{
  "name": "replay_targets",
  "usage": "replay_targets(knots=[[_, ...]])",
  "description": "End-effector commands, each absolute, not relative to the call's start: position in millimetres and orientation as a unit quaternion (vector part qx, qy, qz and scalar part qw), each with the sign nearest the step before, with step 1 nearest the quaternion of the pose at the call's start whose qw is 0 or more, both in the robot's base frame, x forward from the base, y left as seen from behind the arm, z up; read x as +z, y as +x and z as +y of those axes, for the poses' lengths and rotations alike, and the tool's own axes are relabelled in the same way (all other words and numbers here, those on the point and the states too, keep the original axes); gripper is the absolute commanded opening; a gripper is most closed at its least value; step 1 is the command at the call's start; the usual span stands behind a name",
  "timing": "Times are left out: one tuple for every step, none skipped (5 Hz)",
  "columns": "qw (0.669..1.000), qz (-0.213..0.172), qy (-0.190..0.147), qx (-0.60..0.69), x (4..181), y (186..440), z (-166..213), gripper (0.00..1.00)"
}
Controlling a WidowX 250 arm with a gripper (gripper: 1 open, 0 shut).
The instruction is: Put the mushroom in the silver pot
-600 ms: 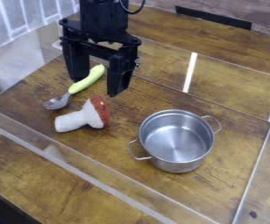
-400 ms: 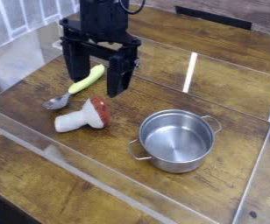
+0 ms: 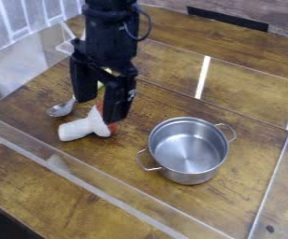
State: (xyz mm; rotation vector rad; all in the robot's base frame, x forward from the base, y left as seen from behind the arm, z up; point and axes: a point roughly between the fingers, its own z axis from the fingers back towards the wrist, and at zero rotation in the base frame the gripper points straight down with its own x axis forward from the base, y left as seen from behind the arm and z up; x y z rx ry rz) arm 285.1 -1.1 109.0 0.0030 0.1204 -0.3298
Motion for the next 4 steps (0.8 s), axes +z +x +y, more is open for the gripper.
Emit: replay_targets(knots=[[0.969, 0.034, 0.015, -0.245, 109.3, 285.6, 0.3, 1.0], [0.957, 0.021, 0.021, -0.29, 96.4, 286.6, 2.2, 0.0], [0.952, 0.006, 0.025, -0.307, 88.3, 289.2, 1.6, 1.0], [0.95, -0.007, 0.028, -0.311, 79.3, 291.4, 18.1, 1.0]])
